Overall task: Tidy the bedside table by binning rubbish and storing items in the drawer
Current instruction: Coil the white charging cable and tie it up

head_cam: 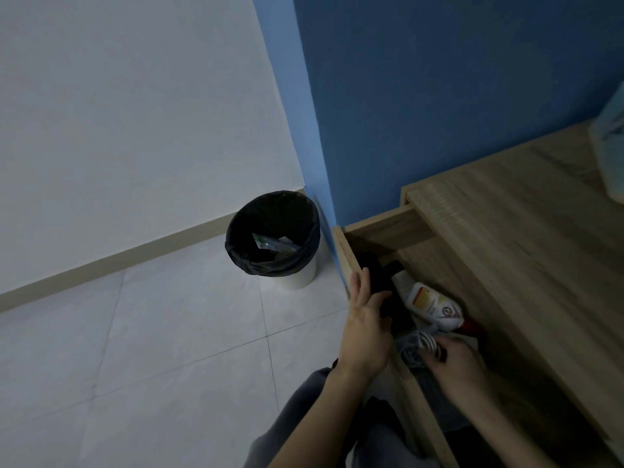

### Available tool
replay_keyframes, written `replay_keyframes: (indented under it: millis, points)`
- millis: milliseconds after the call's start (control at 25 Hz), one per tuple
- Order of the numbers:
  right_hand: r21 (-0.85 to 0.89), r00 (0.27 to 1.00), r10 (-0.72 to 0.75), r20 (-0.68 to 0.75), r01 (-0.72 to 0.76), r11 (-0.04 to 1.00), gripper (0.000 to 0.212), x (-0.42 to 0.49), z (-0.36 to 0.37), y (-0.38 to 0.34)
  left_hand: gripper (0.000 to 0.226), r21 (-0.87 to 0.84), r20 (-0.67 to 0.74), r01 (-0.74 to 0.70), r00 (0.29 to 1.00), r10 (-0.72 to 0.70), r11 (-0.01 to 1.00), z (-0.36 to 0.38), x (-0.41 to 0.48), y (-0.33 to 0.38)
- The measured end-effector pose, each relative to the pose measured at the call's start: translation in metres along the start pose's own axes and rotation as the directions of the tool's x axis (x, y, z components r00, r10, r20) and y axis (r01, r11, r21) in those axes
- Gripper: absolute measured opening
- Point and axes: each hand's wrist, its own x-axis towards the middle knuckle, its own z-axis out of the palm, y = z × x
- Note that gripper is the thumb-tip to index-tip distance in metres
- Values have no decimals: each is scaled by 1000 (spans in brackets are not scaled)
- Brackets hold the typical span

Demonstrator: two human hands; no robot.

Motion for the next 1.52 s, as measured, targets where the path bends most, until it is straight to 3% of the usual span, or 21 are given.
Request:
replay_keyframes:
  millis: [160, 240, 360, 440, 600, 680, 800, 920, 1200, 1400, 1520]
  points:
    - [-258, 997, -62, -51, 47, 965, 40, -3, 1, -2, 51, 10, -2, 18, 1000, -18, 1000, 6, -6, 1]
    - [-326, 980, -180, -87, 143, 934, 45, -11, -7, -16, 59, -36, 17, 57, 998, -56, 998, 8, -8, 1]
    - [-426, 848, -483, -218, 363, 829, 44, -22, -32, -33, 68, -140, 35, 99, 995, -95, 985, 8, -6, 9]
    - [-518, 799, -523, -297, 326, 791, 50, -22, -56, -30, 70, -167, 39, 130, 991, -126, 977, 6, -3, 17]
    - [-583, 903, -293, -315, 59, 810, 66, -17, -98, -3, 88, -285, 66, 187, 982, -175, 940, 3, 8, 27]
    - [-546, 931, -203, -304, 5, 838, 76, -17, -111, 24, 98, -345, 82, 221, 975, -205, 912, 10, 15, 36]
    - [-577, 928, -185, -323, -38, 816, 86, -25, -122, 56, 85, -376, 127, 225, 973, -190, 899, 18, 26, 54]
    - [-569, 935, -123, -333, -95, 817, 80, -34, -134, 73, 80, -399, 178, 216, 972, -155, 891, 27, 40, 72]
    - [-538, 922, -129, -366, -97, 837, 74, -45, -141, 84, 69, -508, 206, 212, 971, -120, 835, 53, 60, 95]
    - [-476, 900, -141, -413, -81, 876, 73, -39, -151, 93, 54, -593, 29, 191, 976, -216, 782, 67, 67, 116]
    - [-299, 848, -48, -528, -132, 945, 61, -27, -194, 93, 54, -516, -147, 66, 975, -164, 854, 73, 85, 136]
